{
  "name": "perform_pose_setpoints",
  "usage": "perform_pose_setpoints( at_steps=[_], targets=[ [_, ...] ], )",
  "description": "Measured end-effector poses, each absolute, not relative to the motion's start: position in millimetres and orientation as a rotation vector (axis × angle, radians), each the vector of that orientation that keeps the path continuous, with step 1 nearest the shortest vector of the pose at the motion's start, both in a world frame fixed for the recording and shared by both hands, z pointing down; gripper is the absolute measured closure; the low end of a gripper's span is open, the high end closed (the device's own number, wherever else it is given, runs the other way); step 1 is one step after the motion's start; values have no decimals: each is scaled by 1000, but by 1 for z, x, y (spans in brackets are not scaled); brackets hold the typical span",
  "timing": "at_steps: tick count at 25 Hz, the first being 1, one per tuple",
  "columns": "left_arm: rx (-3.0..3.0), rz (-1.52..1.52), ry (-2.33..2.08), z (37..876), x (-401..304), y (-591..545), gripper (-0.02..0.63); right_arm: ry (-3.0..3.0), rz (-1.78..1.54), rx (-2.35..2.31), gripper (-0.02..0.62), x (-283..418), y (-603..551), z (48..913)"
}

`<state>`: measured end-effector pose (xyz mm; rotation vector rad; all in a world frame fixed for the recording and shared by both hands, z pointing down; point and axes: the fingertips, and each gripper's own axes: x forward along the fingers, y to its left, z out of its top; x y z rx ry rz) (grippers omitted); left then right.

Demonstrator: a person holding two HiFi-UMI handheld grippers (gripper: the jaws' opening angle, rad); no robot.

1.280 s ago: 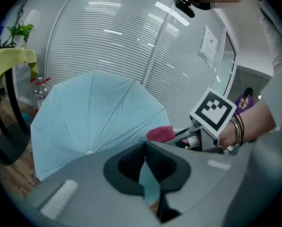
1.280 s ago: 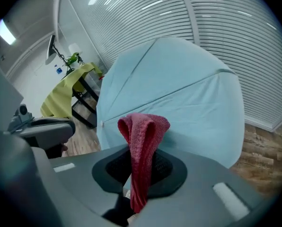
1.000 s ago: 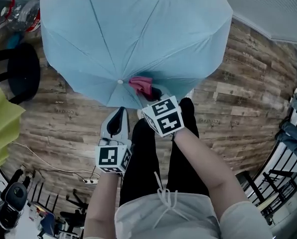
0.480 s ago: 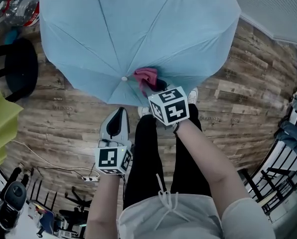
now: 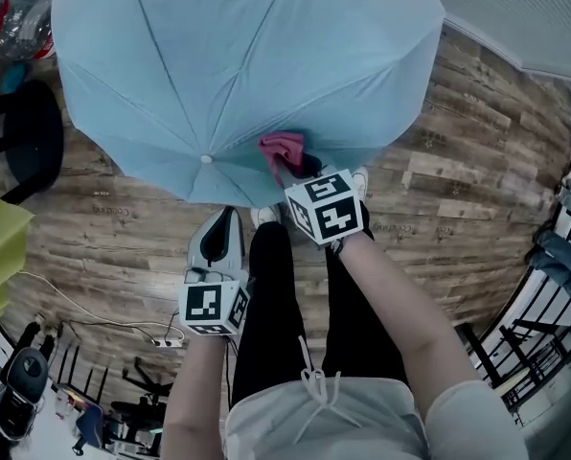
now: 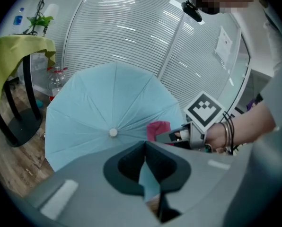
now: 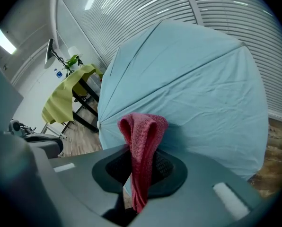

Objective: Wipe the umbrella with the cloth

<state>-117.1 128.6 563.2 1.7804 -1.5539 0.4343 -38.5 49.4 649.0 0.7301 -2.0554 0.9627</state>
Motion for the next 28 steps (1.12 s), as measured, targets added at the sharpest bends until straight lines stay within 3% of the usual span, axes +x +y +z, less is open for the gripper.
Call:
perform_pose_setpoints(
  at_steps=[28],
  targets=[
    [1831,452,-1503,575,68,14,600,-2036,901,798,534,161,-47,666]
  ],
)
